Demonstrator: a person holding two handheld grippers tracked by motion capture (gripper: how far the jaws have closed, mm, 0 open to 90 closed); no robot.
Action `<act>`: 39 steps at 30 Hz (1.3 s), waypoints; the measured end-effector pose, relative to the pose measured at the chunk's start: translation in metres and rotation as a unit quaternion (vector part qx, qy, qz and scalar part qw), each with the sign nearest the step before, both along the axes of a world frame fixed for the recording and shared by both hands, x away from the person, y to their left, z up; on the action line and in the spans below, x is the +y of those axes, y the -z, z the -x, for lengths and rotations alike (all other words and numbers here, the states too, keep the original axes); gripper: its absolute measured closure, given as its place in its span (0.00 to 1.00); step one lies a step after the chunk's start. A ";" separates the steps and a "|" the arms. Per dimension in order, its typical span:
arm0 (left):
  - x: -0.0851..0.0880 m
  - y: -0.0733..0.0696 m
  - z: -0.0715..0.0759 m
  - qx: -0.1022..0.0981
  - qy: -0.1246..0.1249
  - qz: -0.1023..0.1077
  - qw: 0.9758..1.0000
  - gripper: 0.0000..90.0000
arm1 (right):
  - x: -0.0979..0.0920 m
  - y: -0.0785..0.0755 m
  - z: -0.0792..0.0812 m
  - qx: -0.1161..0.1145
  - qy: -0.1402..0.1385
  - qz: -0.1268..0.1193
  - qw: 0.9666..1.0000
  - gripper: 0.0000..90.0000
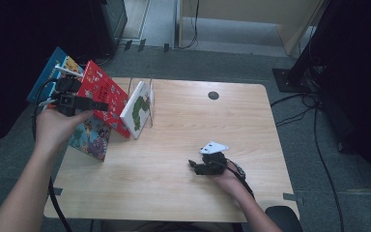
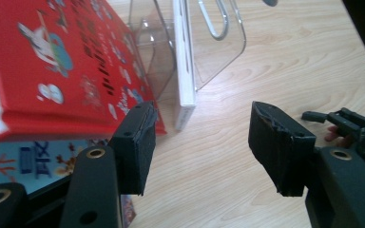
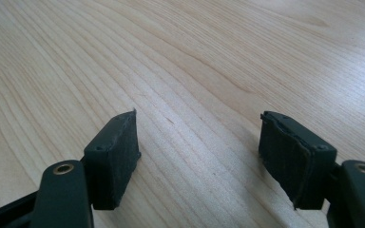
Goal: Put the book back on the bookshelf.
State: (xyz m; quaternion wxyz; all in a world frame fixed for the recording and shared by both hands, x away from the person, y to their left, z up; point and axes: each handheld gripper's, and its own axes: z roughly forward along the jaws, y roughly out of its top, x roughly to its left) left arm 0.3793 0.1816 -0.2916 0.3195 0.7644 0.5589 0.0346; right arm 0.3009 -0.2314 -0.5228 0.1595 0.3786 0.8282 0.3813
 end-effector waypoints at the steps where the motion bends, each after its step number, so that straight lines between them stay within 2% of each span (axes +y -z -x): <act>1: -0.001 0.002 0.001 0.003 0.003 -0.003 1.000 0.47 | 0.000 0.000 0.000 0.000 0.000 0.000 1.000 0.33; 4: -0.002 0.008 0.006 0.004 0.007 0.000 1.000 0.47 | 0.000 0.000 0.000 0.000 0.000 0.000 1.000 0.33; 10: -0.006 0.021 0.014 0.001 0.016 0.020 1.000 0.47 | 0.000 0.000 0.000 0.000 0.000 -0.001 1.000 0.33; 15: -0.014 0.035 0.017 0.007 0.028 0.020 0.999 0.47 | 0.000 0.000 0.000 0.000 0.000 -0.001 1.000 0.33; 21: -0.026 0.059 0.021 0.019 0.042 0.018 0.999 0.46 | 0.000 0.000 0.000 -0.001 0.000 -0.001 1.000 0.33; 24: -0.032 0.070 0.023 0.017 0.048 0.015 0.999 0.45 | 0.000 0.000 0.000 0.000 0.000 0.000 1.000 0.33; 30: -0.041 0.089 0.027 0.019 0.061 0.026 0.998 0.45 | 0.000 0.000 0.000 -0.001 0.000 -0.001 1.000 0.33; 39: -0.062 0.114 0.035 0.022 0.083 0.020 0.996 0.45 | 0.000 0.000 0.000 -0.001 0.000 -0.001 1.000 0.33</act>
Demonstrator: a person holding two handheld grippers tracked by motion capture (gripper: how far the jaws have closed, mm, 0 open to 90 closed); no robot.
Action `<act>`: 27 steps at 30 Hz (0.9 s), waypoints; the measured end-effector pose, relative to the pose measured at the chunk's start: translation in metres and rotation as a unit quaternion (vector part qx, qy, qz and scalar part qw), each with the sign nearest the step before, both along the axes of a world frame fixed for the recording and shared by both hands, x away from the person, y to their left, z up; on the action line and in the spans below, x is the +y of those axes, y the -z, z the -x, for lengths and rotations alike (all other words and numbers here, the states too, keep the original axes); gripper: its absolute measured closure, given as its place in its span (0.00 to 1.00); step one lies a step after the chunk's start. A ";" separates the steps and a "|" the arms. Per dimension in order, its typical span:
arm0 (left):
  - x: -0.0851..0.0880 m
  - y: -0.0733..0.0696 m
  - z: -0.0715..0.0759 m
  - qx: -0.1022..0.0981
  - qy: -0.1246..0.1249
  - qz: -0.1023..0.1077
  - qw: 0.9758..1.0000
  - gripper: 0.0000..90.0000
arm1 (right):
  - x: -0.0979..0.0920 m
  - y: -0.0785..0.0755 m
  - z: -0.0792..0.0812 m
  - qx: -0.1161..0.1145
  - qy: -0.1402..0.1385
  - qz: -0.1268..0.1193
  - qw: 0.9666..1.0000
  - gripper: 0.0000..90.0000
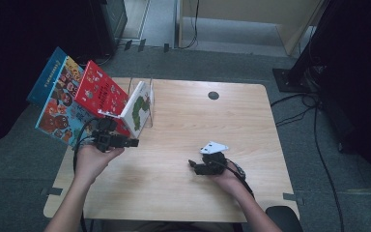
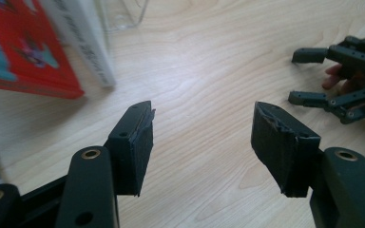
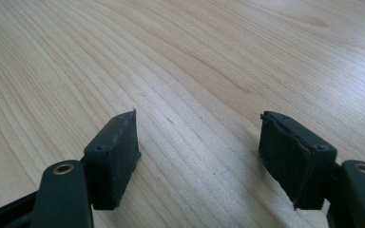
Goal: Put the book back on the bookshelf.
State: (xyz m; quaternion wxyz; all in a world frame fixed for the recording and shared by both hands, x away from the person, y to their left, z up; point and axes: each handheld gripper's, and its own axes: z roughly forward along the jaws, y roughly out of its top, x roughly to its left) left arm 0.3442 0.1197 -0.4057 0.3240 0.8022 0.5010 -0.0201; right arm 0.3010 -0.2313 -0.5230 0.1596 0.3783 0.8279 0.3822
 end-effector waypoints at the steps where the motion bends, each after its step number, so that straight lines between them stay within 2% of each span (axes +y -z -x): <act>1: -0.002 0.002 0.001 -0.002 0.000 -0.006 1.000 0.45 | 0.000 0.000 0.000 0.000 0.000 0.000 1.000 0.33; 4: -0.008 0.011 0.007 0.000 0.002 0.008 1.000 0.45 | 0.000 0.000 0.000 -0.001 -0.001 0.001 1.000 0.33; 8: -0.016 0.022 0.011 -0.001 0.017 -0.009 1.000 0.45 | 0.000 0.000 0.000 0.000 0.000 0.000 1.000 0.33; 10: -0.019 0.027 0.013 0.004 0.023 0.003 1.000 0.45 | 0.000 0.000 0.000 0.000 0.000 0.001 1.000 0.33; 12: -0.022 0.031 0.014 0.006 0.025 0.003 1.000 0.45 | 0.000 0.000 0.000 0.000 0.000 0.001 1.000 0.33; 17: -0.028 0.043 0.016 0.008 0.042 -0.001 0.999 0.44 | 0.000 0.000 0.000 0.001 0.000 0.000 1.000 0.33; 19: -0.029 0.046 0.016 0.003 0.048 -0.010 0.999 0.43 | 0.000 0.000 0.000 0.001 0.000 0.000 1.000 0.33; 21: -0.030 0.050 0.017 0.003 0.049 -0.008 0.999 0.43 | 0.000 0.000 0.000 0.001 0.000 0.000 1.000 0.33; 25: -0.034 0.056 0.018 -0.001 0.055 -0.026 0.998 0.43 | 0.000 0.000 0.000 0.000 0.000 0.001 1.000 0.33; 27: -0.035 0.059 0.019 -0.003 0.051 -0.026 0.998 0.43 | 0.000 0.000 0.000 0.000 0.000 0.001 1.000 0.33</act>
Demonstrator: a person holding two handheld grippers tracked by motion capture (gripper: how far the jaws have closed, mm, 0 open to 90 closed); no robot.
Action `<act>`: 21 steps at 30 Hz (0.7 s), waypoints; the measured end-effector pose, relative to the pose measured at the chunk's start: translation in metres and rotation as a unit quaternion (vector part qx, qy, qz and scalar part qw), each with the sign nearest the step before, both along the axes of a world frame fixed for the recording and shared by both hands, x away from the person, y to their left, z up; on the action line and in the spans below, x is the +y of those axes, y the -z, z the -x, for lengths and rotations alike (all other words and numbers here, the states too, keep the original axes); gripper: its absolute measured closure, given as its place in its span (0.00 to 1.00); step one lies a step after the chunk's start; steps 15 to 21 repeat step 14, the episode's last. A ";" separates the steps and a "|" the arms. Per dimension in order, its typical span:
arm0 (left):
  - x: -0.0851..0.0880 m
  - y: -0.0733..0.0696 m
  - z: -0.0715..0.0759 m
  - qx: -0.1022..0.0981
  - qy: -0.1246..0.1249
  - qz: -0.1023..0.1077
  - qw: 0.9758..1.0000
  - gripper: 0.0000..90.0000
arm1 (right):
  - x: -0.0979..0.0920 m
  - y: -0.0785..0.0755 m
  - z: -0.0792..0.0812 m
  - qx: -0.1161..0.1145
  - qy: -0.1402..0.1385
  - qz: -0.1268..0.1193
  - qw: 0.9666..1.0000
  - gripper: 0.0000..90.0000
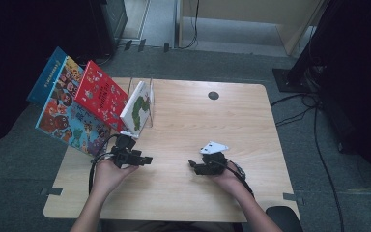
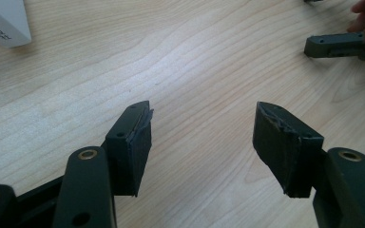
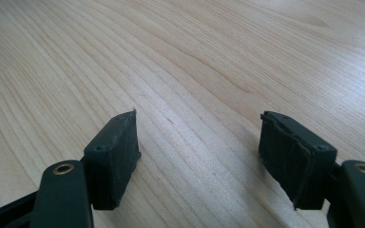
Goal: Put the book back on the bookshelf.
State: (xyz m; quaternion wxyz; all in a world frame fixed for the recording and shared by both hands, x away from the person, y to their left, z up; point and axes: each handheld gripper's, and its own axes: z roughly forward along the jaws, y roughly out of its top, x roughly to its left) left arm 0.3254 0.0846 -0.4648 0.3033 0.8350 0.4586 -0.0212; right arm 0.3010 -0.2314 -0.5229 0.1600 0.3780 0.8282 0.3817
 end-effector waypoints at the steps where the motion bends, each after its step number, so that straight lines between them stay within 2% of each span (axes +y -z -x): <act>1: -0.001 0.002 0.000 0.001 0.000 0.000 1.000 0.43 | 0.000 0.000 0.000 0.001 0.000 0.000 1.000 0.32; 3: -0.003 0.004 0.000 0.001 0.002 0.005 1.000 0.42 | 0.000 0.000 0.000 0.001 -0.002 0.001 1.000 0.31; 8: -0.007 0.006 0.003 -0.005 0.015 -0.010 1.000 0.41 | 0.000 0.000 0.001 0.001 0.000 0.001 1.000 0.30; 13: -0.005 0.011 0.003 0.007 0.010 -0.005 1.000 0.41 | 0.000 0.000 0.001 0.002 -0.001 0.001 1.000 0.30; 21: -0.005 0.012 0.003 0.004 0.008 -0.001 1.000 0.41 | 0.000 0.000 0.002 0.002 -0.002 0.001 1.000 0.30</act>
